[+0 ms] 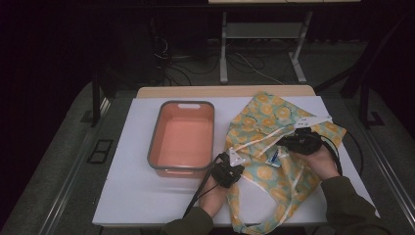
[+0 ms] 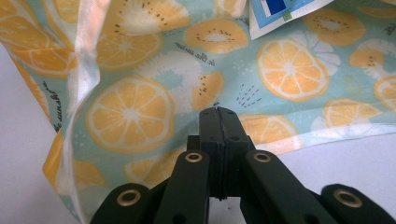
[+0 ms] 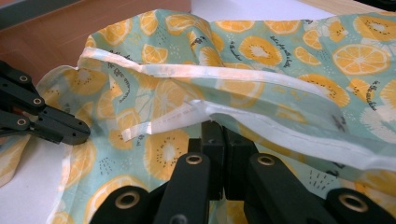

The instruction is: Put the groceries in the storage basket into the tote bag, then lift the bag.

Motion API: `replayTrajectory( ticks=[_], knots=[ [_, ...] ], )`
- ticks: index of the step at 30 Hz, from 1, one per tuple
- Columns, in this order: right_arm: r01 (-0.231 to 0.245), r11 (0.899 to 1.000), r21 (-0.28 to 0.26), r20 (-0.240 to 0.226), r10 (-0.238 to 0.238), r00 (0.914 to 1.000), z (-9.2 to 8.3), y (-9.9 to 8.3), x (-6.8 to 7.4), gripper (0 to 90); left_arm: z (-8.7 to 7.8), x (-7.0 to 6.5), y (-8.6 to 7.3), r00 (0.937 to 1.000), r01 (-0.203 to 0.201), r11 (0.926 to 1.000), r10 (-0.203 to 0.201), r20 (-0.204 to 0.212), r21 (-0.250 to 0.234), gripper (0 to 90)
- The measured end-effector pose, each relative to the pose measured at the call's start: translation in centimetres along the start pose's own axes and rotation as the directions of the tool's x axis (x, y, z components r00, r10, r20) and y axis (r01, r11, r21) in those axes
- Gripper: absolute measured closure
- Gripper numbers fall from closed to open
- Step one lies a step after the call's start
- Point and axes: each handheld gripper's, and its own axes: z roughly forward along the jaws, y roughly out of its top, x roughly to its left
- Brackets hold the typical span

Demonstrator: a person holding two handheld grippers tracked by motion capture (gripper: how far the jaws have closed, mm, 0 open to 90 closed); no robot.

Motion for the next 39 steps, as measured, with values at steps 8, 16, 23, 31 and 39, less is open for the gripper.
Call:
replayTrajectory(
  ticks=[8,16,23,31,39],
  knots=[
    [-0.003,1.000,-0.008,-0.004,0.003,1.0000,-0.3,0.0,-0.2,88.8,-0.7,-0.5,-0.4,0.9991,-0.030,0.9991,0.030,0.031,0.028,51.0],
    [-0.004,1.000,-0.002,-0.002,0.004,1.0000,-0.2,0.0,-0.1,88.8,-0.2,-0.1,-0.6,0.9993,-0.029,0.9995,0.029,0.022,-0.013,64.8],
    [-0.020,1.000,-0.002,0.002,0.020,0.9998,-0.3,-0.1,0.1,70.2,0.2,-0.2,-0.3,0.9988,-0.043,0.9988,0.043,0.022,-0.023,89.8],
    [-0.010,1.000,0.000,-0.052,0.010,0.9986,-3.3,-0.7,3.3,49.2,-0.5,0.4,0.4,0.9974,0.028,0.9968,-0.023,0.067,-0.075,90.0],
    [0.110,0.987,0.117,-0.115,-0.097,0.9887,-1.8,-3.5,8.4,41.6,-1.4,0.5,1.5,0.9951,0.048,0.9897,-0.035,0.093,-0.135,90.0]
  ],
)
